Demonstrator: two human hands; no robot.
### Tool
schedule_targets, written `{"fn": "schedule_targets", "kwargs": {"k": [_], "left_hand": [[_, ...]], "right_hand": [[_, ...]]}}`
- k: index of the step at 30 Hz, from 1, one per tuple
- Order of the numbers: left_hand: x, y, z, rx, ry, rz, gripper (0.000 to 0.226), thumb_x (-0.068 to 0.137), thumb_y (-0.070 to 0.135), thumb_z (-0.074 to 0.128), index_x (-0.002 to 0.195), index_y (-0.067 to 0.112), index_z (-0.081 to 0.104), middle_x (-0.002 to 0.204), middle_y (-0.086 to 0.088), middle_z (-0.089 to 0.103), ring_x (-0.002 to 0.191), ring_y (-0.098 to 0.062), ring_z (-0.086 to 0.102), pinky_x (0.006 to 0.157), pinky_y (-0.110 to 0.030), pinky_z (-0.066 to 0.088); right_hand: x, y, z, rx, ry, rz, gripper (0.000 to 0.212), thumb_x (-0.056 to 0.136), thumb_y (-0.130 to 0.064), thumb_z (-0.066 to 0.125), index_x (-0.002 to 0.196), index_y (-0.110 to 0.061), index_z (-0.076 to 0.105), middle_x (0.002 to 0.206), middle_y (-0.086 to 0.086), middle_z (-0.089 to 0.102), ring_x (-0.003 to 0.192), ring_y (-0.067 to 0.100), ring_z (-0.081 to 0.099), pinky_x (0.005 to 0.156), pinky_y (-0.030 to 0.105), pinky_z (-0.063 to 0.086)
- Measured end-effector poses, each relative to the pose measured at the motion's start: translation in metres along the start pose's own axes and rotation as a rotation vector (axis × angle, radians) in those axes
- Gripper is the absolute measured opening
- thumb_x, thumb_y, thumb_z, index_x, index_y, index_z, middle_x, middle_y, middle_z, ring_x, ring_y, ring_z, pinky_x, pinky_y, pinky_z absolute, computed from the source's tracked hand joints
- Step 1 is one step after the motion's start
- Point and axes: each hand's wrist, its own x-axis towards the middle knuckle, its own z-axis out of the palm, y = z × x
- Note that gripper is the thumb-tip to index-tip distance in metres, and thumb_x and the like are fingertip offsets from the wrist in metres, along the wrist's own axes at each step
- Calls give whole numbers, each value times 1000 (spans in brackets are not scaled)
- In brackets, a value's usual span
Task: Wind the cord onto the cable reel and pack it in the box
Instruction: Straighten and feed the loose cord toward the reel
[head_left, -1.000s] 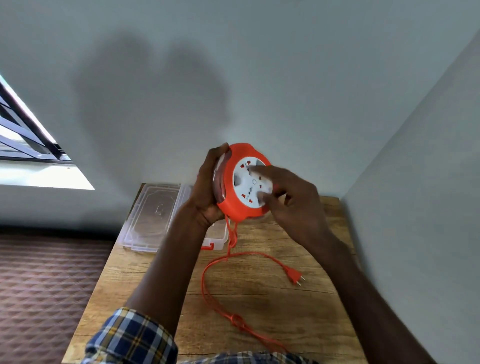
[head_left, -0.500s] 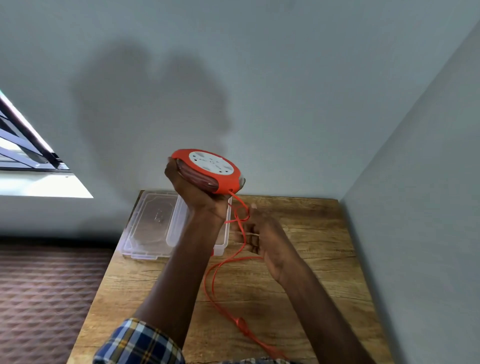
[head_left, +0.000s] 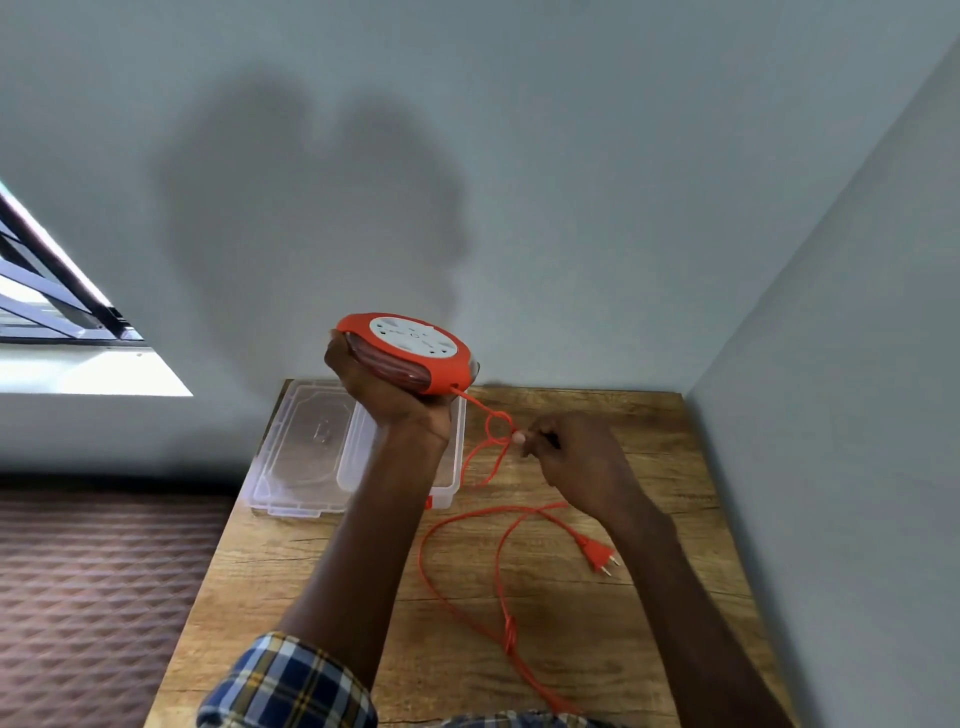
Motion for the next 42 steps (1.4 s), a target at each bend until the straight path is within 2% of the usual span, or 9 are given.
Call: {"fn": "schedule_targets", "kwargs": {"k": [4, 8, 14, 18, 23, 26, 33, 39, 42], "left_hand": [[3, 0, -1, -32, 21, -12, 81, 94, 80, 31, 133, 18, 67, 135, -23, 67, 133, -53, 57, 102, -86, 36], [6, 3, -7, -12, 52, 12, 85, 95, 82, 29, 144, 20, 61, 143, -23, 64, 131, -53, 58, 102, -85, 40], [4, -3, -8, 4, 23, -9, 83, 95, 81, 30, 140, 19, 63, 140, -23, 65, 132, -52, 58, 104, -84, 38], [2, -6, -3, 28, -7, -27, 83, 95, 80, 31, 144, 20, 61, 145, -24, 63, 132, -52, 59, 100, -85, 40], [3, -11, -3, 28, -35, -36, 81, 96, 79, 31, 144, 22, 62, 142, -22, 65, 128, -50, 61, 99, -85, 42], [0, -13, -2, 51, -46, -61, 83, 95, 78, 30, 145, 19, 60, 149, -25, 60, 133, -53, 57, 100, -87, 38], [-3, -16, -1, 18, -42, -55, 82, 97, 75, 32, 150, 18, 57, 155, -25, 55, 140, -51, 52, 111, -84, 31], [-1, -15, -2, 36, -61, -45, 83, 97, 77, 31, 150, 19, 58, 152, -23, 58, 138, -52, 54, 107, -87, 34], [-2, -15, -3, 25, -72, -48, 84, 96, 78, 33, 149, 19, 58, 152, -24, 58, 138, -52, 54, 107, -87, 33]], "right_hand": [[-6, 1, -9, 526, -94, 43, 25, 100, -3, 58, 101, -19, 77, 94, -7, 80, 65, -3, 66, 65, 16, 44], [-13, 20, -17, 1001, -228, 71, 61, 93, 20, 44, 142, -13, 56, 127, 12, 72, 41, 1, 37, 45, 24, 21], [-11, 16, -7, 985, -162, 241, 57, 81, 21, 50, 123, -15, 68, 88, 4, 72, 103, 25, 73, 67, 30, 41], [-7, 5, -2, 1034, -38, 301, 13, 91, -19, 75, 102, -13, 70, 78, 4, 66, 86, 24, 73, 70, 35, 44], [-3, 0, -6, 1132, 132, 271, 29, 84, 9, 68, 66, -14, 61, 88, 13, 73, 80, 27, 68, 52, 24, 47], [-3, -1, -9, 1292, 101, 314, 29, 81, 21, 54, 92, -5, 62, 117, 17, 74, 82, 28, 70, 52, 26, 44], [-1, 0, 0, 949, 130, 327, 74, 86, 3, 61, 151, -20, 36, 116, 4, 71, 60, 11, 55, 47, 25, 34], [2, 6, 0, 756, 108, 330, 85, 79, -22, 84, 152, -23, 39, 110, -9, 71, 68, -3, 62, 51, 16, 44], [2, 6, 5, 799, 2, 418, 58, 79, -35, 85, 128, -24, 58, 103, -11, 72, 61, 5, 50, 50, 25, 37]]}}
